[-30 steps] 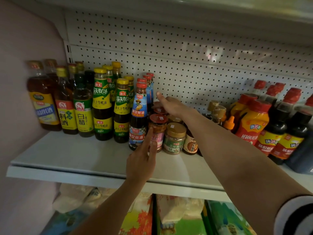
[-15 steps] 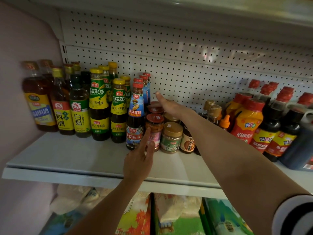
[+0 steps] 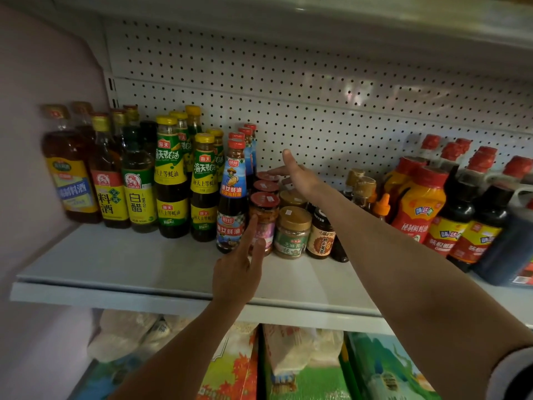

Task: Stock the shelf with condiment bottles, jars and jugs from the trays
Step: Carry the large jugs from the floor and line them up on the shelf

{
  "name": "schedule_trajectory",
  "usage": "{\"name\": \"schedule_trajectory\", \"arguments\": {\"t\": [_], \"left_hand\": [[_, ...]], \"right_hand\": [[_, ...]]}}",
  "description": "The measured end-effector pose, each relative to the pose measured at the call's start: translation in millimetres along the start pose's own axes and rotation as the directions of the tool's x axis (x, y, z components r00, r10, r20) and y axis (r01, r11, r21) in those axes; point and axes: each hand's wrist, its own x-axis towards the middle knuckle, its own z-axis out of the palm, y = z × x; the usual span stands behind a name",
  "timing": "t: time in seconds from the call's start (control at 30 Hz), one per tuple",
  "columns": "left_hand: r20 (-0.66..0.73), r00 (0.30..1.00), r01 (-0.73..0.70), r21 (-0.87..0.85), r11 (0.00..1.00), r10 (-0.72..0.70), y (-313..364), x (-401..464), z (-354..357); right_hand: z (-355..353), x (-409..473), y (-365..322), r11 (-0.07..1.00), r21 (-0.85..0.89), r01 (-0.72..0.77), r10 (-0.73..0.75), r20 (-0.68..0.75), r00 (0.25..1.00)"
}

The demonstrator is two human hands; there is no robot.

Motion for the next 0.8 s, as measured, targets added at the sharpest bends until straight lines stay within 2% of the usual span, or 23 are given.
{"name": "schedule_trajectory", "arguments": {"t": [0.43, 0.53, 0.6, 0.73, 0.8], "left_hand": [[0.078, 0.996, 0.043, 0.002, 0.999, -0.043, 10.7, 2.7, -11.9], [0.107, 0.993, 0.060, -0.060, 0.996, -0.054, 7.7, 0.8, -20.0], [0.061, 0.997, 0.062, -0.088, 0.994, -0.057, 3.6, -3.4, -26.9], [-0.182, 0.973, 0.123, -0.106, 0.987, -0.141, -7.2, 6.0, -36.8], [-0.181, 0.971, 0.137, -0.107, 0.985, -0.154, -3.0, 7.1, -38.4]], "right_hand": [[6.1, -46.1, -10.2, 0.999, -0.047, 0.024, -0.025, -0.038, 0.999], [4.3, -61.1, -13.3, 0.999, -0.051, 0.019, -0.022, -0.047, 0.999], [3.6, -70.5, -12.6, 0.999, -0.034, 0.022, -0.024, -0.065, 0.998], [9.3, -88.3, -12.1, 0.999, -0.002, 0.044, -0.043, -0.099, 0.994], [13.7, -101.3, -13.0, 0.998, -0.015, 0.057, -0.058, -0.114, 0.992]]}}
